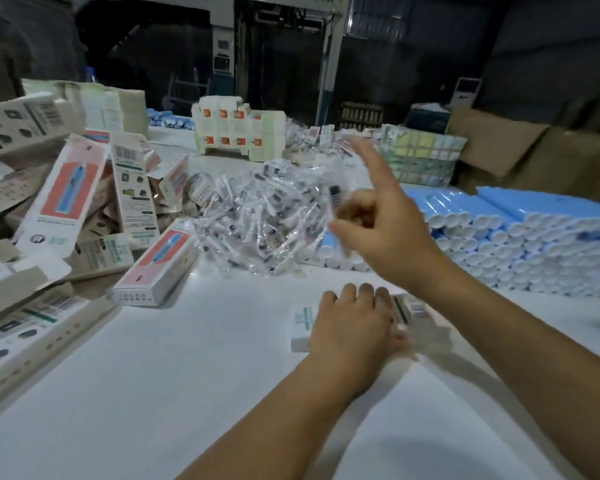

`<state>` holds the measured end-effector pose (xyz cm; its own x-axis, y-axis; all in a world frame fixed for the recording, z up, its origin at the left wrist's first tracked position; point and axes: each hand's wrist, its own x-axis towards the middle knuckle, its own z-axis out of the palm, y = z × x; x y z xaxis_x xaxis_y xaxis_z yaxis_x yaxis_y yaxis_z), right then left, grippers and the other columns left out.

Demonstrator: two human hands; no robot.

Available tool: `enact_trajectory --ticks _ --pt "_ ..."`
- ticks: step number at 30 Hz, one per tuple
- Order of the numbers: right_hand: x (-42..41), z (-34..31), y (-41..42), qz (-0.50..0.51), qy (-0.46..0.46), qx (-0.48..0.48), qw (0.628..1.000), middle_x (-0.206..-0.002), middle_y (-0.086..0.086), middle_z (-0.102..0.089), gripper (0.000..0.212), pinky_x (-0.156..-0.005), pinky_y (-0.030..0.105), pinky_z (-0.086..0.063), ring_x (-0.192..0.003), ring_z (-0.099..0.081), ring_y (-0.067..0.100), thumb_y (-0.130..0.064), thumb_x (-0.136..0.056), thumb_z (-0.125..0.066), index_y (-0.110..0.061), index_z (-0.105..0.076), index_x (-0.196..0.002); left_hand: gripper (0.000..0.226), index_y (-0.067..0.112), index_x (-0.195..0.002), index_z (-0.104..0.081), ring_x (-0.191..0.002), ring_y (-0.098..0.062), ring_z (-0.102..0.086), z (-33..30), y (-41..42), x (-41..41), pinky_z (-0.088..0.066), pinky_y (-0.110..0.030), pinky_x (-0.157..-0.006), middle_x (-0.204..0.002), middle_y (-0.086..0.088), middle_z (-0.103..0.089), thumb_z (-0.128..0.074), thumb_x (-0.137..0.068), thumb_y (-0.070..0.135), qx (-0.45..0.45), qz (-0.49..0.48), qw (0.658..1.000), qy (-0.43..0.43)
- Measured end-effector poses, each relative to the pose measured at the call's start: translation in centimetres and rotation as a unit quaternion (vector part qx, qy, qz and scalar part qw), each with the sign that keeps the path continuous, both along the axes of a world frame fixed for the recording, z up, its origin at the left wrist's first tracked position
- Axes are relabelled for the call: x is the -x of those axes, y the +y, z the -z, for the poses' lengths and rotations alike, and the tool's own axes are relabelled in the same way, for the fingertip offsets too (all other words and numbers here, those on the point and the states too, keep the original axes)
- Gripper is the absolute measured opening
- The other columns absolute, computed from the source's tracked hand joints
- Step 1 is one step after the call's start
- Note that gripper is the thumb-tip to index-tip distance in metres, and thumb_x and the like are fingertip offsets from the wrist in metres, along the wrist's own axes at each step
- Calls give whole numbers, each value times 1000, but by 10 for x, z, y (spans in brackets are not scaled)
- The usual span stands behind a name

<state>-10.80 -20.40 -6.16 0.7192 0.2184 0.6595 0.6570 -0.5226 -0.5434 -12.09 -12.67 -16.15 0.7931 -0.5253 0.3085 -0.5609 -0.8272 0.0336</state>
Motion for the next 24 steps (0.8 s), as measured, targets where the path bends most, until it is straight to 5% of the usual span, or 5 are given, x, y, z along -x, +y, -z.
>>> enact_trajectory --ticks 3,6,10,19,24 --pt "24 13 -77 118 23 -183 976 -56 3 -60 85 -47 24 -48 -46 -52 15 2 -86 -62 -35 -17 -149 64 18 -132 -35 -111 -28 -41 0 1 0 -32 -40 -88 -123 -4 -46 -41 -89 64 52 11 998 -32" --pt "40 42 -126 213 86 -350 908 -49 3 -59 53 -42 24 -47 -43 -53 14 5 -86 -57 -13 -46 -135 65 23 -133 -32 -111 -24 -40 0 -4 -1 -30 -36 -88 -124 2 -45 -41 -86 68 50 4 998 -39" --pt "46 71 -134 210 151 -510 820 -50 6 -56 20 -41 26 -50 -42 -58 18 4 -88 -55 -8 -52 -103 69 26 -136 -32 -112 -21 -41 3 -7 -2 -29 -33 -87 -125 5 -45 -34 -84 72 39 1 998 -51" --pt "39 82 -109 225 194 -519 802 -63 5 -58 13 -45 24 -47 -50 -61 16 -3 -85 -64 -11 -58 -76 73 27 -136 -32 -112 -19 -41 6 -6 1 -30 -32 -89 -124 7 -45 -35 -82 75 28 -10 997 -71" --pt "43 90 -103 329 198 -392 836 -73 -4 -68 10 -85 43 -50 -73 -61 15 -15 -75 -72 -20 -64 -72 72 25 -138 -32 -111 -19 -42 5 -9 2 -32 -33 -90 -125 6 -46 -31 -83 72 29 -9 996 -81"
